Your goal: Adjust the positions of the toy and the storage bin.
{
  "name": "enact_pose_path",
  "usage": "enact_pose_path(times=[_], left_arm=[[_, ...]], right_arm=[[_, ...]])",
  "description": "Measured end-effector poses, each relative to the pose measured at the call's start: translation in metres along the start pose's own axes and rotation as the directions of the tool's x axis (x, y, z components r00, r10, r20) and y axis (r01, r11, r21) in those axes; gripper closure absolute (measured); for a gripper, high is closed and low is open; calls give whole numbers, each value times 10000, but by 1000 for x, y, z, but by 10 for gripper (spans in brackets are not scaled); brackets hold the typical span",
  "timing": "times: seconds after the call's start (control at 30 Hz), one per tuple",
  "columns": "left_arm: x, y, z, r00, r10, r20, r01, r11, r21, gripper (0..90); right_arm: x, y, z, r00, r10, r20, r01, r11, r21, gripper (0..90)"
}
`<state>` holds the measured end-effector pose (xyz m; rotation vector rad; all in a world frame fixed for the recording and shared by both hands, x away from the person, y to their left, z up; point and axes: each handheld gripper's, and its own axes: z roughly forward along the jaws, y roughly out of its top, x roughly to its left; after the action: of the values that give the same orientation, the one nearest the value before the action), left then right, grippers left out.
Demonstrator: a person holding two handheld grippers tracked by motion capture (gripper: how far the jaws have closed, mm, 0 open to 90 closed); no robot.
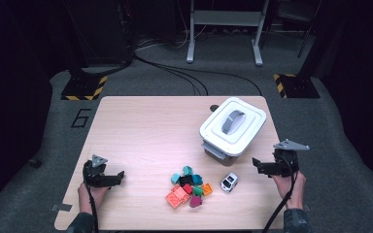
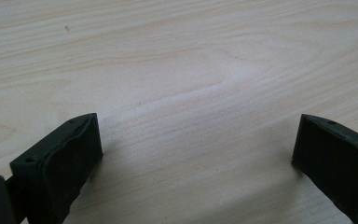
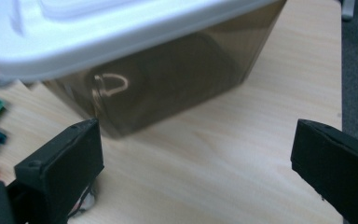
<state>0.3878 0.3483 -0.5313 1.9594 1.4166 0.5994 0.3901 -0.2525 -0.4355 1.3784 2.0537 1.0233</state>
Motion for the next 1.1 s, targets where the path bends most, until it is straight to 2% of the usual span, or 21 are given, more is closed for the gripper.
enact_pose_path(times=[0.23,0.47,0.63,0.83,0.93,1.1], left_arm=[[0,0,0,10000,4,0,-4,10000,1,12],[0,0,0,10000,17,-2,-17,10000,-3,12],[0,0,0,10000,12,-2,-12,10000,-4,12],[0,0,0,10000,10,-3,-10,10000,-5,12],[0,0,0,10000,18,-3,-18,10000,-1,12],[0,0,0,10000,13,0,-13,10000,-6,12]], right_arm=[[2,33,-6,9995,-76,-317,62,9990,-438,22],[10,57,8,9979,-330,-562,316,9992,-257,59],[8,64,21,9966,-81,-814,70,9999,-129,139],[10,64,31,9958,245,-880,-230,9996,178,217],[14,64,31,9975,113,-694,-104,9999,127,222],[19,62,30,9982,215,-568,-208,9997,125,231]])
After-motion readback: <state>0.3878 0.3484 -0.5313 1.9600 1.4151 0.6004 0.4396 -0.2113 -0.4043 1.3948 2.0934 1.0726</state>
